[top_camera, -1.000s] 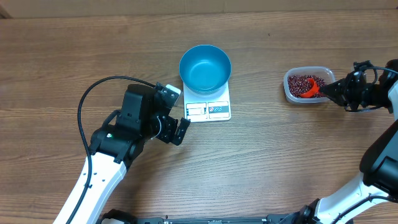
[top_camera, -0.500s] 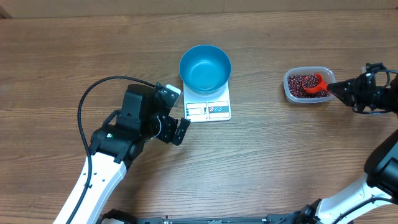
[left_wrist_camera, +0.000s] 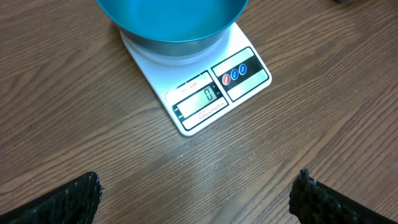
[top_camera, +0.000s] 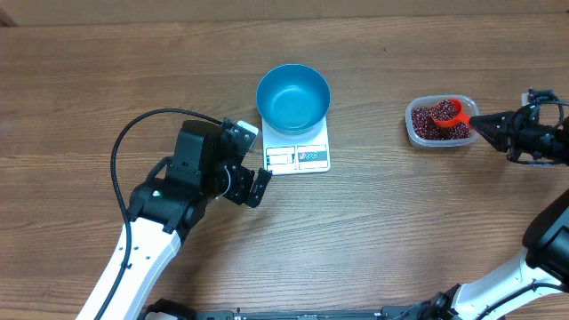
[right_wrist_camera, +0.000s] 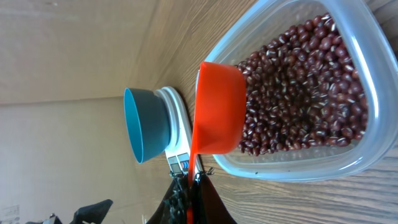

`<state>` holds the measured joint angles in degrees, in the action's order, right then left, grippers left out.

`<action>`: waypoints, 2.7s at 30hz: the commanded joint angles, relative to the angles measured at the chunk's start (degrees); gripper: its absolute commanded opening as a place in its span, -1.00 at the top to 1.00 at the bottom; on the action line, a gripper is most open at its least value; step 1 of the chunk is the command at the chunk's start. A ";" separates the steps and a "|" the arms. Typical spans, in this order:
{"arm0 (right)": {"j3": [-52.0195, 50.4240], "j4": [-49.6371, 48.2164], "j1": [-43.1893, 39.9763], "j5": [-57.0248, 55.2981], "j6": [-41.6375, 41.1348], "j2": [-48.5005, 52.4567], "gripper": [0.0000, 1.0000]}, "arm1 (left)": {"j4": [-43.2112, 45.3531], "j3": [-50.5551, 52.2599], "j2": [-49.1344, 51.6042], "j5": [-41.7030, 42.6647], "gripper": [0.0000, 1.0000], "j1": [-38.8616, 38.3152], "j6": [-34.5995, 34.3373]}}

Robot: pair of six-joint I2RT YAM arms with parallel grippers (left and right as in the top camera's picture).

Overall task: Scoop item into bowl and weigh 150g on scale
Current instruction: 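Drag the scoop through the beans to fill it, then lift the filled scoop and carry it over the blue bowl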

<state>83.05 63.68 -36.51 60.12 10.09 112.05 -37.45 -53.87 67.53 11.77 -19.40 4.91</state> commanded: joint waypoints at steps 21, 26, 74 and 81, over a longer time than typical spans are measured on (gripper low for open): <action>-0.09 8.70 -0.20 7.56 11.52 0.24 0.92 | 0.20 0.42 -0.02 -0.20 -0.99 0.26 1.31; -0.07 10.62 0.83 10.16 14.29 0.24 0.93 | 0.20 0.42 -0.02 -0.20 -0.99 0.26 1.31; 2.97 -3.65 30.47 24.76 -0.46 0.15 0.92 | 0.20 0.42 -0.02 -0.20 -0.99 0.26 1.31; 2.97 -21.81 36.33 17.66 -20.35 0.15 0.93 | 0.20 0.42 -0.02 -0.20 -0.99 0.26 1.31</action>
<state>84.51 44.88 -2.00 80.03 0.97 112.05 -37.50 -53.82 67.53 11.77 -19.40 4.93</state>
